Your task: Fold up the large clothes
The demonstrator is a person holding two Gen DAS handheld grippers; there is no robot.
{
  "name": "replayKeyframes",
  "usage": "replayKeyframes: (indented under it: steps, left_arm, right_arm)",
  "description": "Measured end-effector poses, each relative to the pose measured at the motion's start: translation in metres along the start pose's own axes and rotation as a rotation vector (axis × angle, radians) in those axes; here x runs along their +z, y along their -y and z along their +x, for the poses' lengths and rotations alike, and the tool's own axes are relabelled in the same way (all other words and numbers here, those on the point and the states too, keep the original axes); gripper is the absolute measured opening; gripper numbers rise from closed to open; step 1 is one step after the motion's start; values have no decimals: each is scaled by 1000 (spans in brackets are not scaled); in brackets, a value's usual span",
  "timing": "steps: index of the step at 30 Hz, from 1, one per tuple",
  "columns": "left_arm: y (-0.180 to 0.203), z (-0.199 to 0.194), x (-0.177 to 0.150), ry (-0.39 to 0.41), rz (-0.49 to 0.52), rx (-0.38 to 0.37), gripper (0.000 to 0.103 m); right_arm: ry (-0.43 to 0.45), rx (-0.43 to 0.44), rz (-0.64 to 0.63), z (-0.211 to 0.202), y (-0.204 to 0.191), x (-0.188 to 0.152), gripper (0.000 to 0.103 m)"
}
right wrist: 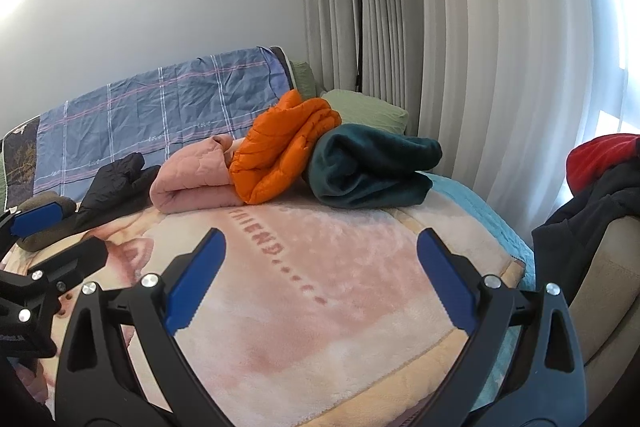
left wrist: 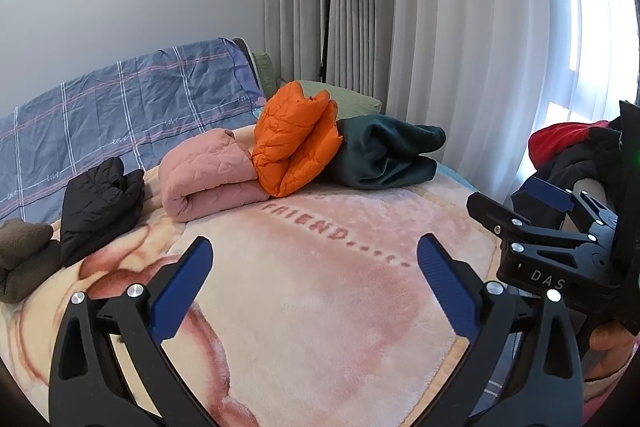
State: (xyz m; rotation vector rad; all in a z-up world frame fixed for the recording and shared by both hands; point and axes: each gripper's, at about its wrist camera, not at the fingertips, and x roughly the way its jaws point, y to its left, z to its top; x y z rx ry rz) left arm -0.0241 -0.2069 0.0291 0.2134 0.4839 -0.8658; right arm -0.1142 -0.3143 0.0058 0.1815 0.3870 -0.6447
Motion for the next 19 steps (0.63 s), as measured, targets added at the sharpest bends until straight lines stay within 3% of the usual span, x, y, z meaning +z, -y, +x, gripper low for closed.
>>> replayKeyframes:
  steps: [19]
  left_arm:
    - [-1,3,-2,-3,20,32,102]
  right_arm:
    - [-15,3,-9,8,-3,-5,98]
